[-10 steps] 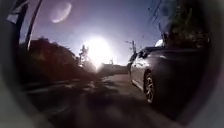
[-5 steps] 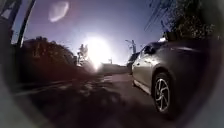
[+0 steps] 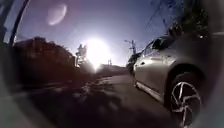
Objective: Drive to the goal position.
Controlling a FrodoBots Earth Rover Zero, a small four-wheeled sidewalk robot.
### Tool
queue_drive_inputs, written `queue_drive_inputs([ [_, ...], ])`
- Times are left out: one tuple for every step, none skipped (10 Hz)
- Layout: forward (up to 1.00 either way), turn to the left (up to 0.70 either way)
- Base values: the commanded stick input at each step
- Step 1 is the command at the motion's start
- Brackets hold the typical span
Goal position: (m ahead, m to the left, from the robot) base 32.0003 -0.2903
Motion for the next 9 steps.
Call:
queue_drive_inputs([
  [1.00,0.00],
  [1.00,0.00],
  [1.00,0.00],
  [1.00,0.00],
  [1.00,0.00],
  [1.00,0.00],
  [1.00,0.00],
  [1.00,0.00],
  [1.00,0.00],
])
